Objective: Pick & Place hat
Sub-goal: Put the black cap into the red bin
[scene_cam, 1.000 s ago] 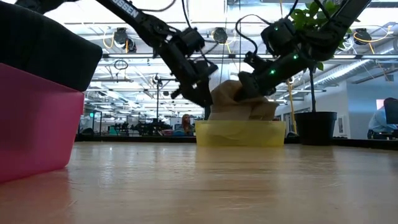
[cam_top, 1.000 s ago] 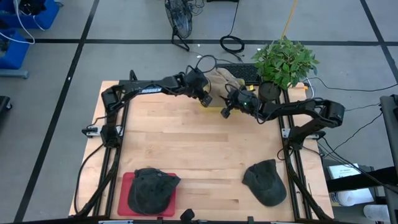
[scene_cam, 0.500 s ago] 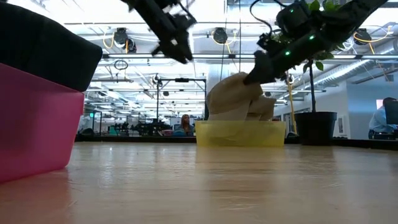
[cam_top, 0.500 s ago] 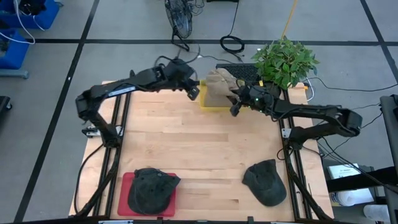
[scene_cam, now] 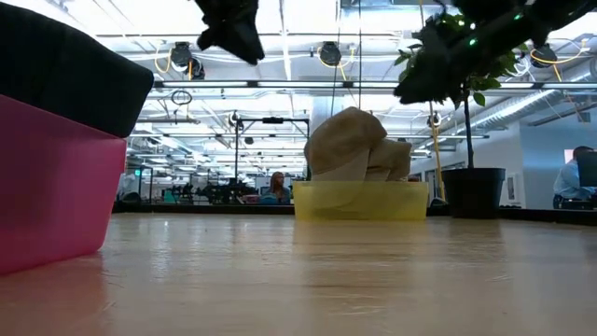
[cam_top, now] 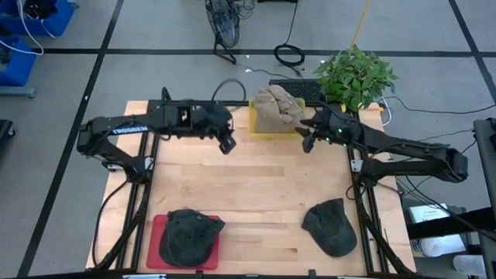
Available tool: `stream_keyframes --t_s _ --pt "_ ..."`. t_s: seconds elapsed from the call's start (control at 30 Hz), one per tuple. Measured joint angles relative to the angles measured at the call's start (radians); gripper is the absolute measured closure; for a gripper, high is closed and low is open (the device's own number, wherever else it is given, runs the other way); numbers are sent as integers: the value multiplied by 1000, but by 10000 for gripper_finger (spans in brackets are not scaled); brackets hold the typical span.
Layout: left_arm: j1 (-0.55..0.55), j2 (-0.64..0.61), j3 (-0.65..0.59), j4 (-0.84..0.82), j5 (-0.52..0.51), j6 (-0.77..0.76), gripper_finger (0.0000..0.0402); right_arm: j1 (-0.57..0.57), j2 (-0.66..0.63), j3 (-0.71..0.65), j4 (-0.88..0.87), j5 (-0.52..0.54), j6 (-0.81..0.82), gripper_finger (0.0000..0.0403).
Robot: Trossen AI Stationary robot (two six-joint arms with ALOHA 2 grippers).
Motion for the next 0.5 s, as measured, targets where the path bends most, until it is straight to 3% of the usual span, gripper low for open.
stream_keyframes --t_s 0.2,0.33,0.5 --pt "-88 -83 -201 117 30 -8 390 144 -45 1 16 4 118 331" --pt "-163 -176 -355 232 66 -75 391 266 -23 1 31 29 196 393" --pt "-299 -307 -545 306 44 -215 395 415 69 1 171 108 321 397"
